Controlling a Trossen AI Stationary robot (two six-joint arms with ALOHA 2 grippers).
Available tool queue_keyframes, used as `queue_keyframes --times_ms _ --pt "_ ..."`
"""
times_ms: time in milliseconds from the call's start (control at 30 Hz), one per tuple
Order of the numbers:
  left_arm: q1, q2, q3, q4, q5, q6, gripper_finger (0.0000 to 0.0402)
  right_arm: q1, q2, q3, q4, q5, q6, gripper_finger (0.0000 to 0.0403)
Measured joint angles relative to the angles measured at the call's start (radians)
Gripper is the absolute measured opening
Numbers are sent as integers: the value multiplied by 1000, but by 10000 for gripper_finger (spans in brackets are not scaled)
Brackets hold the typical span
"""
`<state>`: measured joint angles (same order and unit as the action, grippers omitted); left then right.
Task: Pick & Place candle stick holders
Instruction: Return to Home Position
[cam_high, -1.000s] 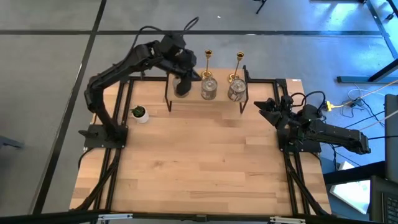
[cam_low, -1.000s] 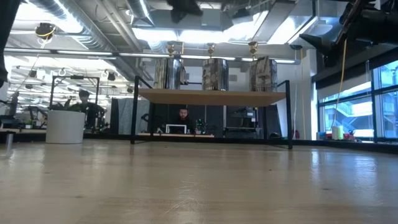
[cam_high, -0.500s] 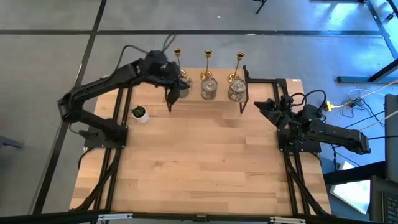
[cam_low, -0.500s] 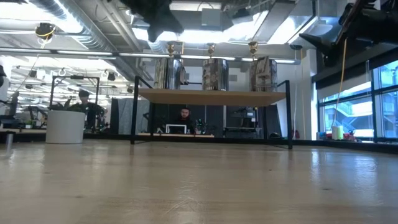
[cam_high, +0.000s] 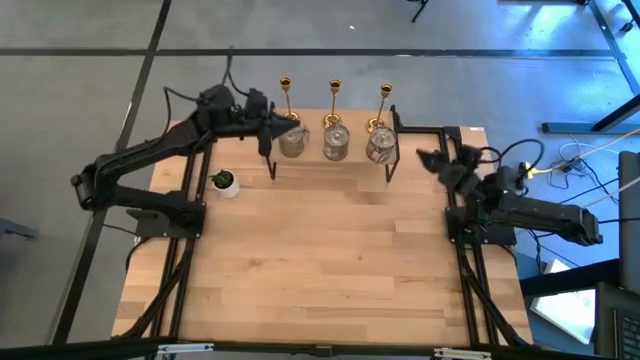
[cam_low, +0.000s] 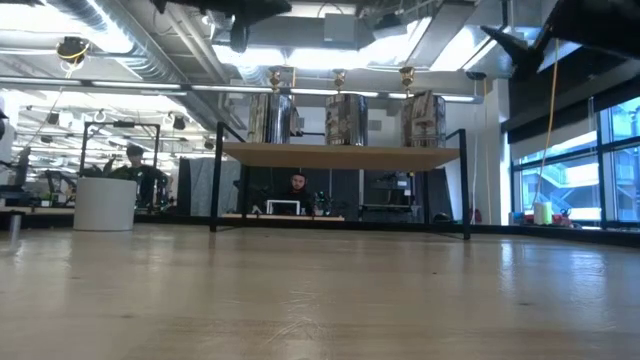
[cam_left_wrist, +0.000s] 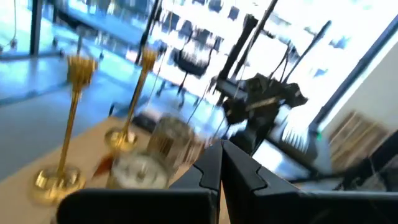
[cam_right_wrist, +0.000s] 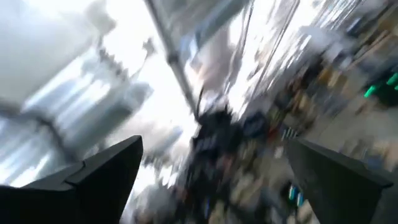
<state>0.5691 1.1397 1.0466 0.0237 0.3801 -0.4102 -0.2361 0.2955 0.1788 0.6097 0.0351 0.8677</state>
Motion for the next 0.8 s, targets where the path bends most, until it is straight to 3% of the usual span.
queue_keyframes --times_ms 167,333,500,700,800 --pt "15 0 0 87 0 -42 2 -25 53 88 26 262 68 391" --pt "43 0 0 84 -3 -49 2 -49 118 205 24 353 79 340" --pt "57 0 0 85 -3 -58 2 -60 210 353 23 350 75 231" --pt "63 0 0 85 -2 -67 2 -60 342 534 22 265 33 74" --pt "62 0 0 85 0 -67 2 -60 402 611 20 260 -42 26"
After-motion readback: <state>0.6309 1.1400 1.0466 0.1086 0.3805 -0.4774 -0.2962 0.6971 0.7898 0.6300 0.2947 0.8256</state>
